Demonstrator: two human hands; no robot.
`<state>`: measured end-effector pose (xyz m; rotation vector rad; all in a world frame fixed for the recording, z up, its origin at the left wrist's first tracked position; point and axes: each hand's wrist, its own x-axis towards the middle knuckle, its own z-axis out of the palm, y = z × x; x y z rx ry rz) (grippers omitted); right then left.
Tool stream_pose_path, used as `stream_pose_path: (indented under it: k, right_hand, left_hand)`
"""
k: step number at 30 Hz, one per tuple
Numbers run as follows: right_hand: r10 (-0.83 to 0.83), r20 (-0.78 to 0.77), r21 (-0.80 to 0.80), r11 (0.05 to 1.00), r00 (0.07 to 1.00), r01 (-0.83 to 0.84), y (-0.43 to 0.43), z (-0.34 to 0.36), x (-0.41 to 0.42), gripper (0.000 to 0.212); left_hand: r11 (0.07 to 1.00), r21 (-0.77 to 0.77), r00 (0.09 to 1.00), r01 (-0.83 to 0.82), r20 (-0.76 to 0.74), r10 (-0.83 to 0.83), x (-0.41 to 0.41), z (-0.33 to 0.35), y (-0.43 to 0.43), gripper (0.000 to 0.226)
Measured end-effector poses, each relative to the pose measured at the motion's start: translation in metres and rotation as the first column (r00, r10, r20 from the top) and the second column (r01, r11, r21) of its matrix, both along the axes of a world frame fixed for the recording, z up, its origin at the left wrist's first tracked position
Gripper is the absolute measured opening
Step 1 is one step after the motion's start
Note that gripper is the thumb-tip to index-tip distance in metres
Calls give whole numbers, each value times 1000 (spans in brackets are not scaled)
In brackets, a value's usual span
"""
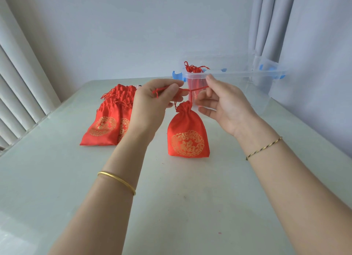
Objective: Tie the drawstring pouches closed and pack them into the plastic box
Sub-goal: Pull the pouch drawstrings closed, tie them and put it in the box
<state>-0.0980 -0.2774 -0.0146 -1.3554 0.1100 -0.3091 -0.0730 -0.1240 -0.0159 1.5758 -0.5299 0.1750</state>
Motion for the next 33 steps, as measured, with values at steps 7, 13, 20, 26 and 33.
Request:
stream_pose_path:
  k: [7, 13, 20, 26, 33]
  right_hand:
    - [58, -22, 545, 838, 998, -36, -9, -2, 0, 42]
    - [80, -5, 700, 712, 997, -54, -10, -6, 3, 41]
    - [-56, -165, 576, 805, 985, 142, -13, -20, 11, 37]
    - [-50, -91, 491, 867, 995, 89, -12, -9, 5, 39]
    - [-8, 128, 135, 991, 992, -10, 5, 12, -8, 34]
  left_hand:
    - [999, -9, 984, 49, -173, -50, 8, -6, 8, 31]
    - [999, 28, 965, -43, -259, 49, 10, -8, 10, 51]
    - [961, -265, 953, -79, -302, -5, 13, -8, 6, 59]
    - [908, -383, 908, 172, -295, -297, 5, 1, -1, 37]
    - [943, 223, 960, 245, -191, -204, -4, 1, -2, 25]
